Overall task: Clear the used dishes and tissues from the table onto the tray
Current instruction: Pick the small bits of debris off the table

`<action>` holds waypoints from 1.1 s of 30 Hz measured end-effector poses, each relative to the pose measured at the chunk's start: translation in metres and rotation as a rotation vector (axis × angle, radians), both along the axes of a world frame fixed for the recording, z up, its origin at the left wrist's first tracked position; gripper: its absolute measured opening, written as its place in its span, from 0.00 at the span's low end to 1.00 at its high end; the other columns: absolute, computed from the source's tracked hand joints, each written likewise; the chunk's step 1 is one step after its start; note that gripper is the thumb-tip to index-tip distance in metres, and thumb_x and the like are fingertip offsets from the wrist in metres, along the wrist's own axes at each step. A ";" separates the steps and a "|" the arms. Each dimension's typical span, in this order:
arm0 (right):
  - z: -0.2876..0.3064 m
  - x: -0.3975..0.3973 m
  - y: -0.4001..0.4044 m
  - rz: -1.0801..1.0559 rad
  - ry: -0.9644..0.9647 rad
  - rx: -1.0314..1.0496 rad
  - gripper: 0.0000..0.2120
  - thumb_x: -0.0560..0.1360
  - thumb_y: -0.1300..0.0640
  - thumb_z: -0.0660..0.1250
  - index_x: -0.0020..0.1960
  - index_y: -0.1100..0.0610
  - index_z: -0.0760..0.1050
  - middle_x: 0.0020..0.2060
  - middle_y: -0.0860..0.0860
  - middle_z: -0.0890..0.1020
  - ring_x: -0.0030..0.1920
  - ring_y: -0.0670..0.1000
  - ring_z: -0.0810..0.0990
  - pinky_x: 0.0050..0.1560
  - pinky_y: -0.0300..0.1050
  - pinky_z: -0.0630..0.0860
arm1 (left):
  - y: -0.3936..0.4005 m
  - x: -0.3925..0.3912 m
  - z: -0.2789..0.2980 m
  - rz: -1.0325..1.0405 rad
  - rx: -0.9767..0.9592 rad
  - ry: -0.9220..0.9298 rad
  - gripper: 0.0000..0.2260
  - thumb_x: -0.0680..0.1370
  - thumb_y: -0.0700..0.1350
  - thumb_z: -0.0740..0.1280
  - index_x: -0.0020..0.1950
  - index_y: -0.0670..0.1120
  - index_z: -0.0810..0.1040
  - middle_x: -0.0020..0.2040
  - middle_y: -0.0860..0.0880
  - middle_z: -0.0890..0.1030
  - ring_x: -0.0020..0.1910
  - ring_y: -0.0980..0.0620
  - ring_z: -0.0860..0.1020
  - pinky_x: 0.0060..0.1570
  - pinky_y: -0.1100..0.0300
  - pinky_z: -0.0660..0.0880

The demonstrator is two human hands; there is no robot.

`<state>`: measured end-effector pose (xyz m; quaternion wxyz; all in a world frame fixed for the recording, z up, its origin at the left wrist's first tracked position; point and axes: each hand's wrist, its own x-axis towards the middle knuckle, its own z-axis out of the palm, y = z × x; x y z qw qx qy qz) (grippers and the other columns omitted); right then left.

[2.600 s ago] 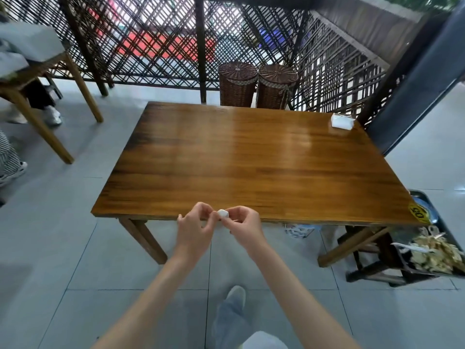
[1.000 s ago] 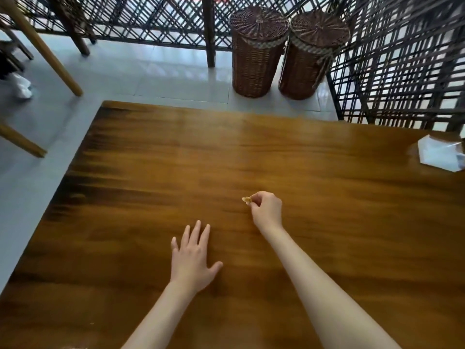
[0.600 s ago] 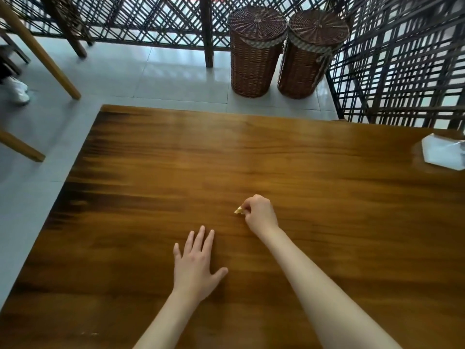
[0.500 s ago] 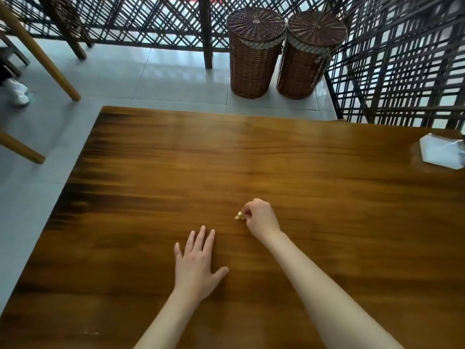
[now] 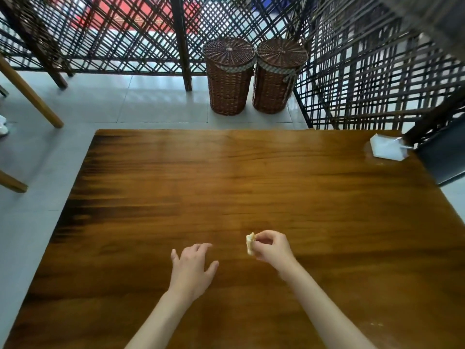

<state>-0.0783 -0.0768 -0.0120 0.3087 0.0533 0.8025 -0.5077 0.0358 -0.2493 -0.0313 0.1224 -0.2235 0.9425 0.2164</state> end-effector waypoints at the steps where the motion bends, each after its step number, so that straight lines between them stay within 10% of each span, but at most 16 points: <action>1: 0.008 0.008 0.005 -0.037 -0.006 -0.029 0.05 0.72 0.61 0.71 0.45 0.53 0.77 0.45 0.52 0.82 0.45 0.48 0.82 0.39 0.40 0.81 | 0.003 0.004 0.005 -0.012 0.024 0.024 0.19 0.77 0.60 0.59 0.68 0.59 0.68 0.68 0.57 0.71 0.69 0.57 0.66 0.72 0.42 0.49; 16: 0.070 0.088 0.172 -0.483 0.116 -0.043 0.03 0.72 0.62 0.71 0.42 0.59 0.77 0.36 0.51 0.83 0.34 0.46 0.82 0.35 0.42 0.80 | 0.095 0.014 0.057 -0.263 0.230 0.246 0.10 0.77 0.52 0.65 0.57 0.57 0.76 0.56 0.59 0.78 0.61 0.58 0.74 0.70 0.40 0.53; 33: 0.085 0.044 0.523 -0.530 0.247 0.088 0.05 0.70 0.60 0.72 0.41 0.58 0.76 0.36 0.51 0.80 0.40 0.52 0.80 0.43 0.50 0.80 | 0.456 -0.073 0.070 -0.427 0.229 0.277 0.09 0.78 0.49 0.63 0.58 0.57 0.75 0.57 0.57 0.79 0.61 0.53 0.74 0.68 0.39 0.57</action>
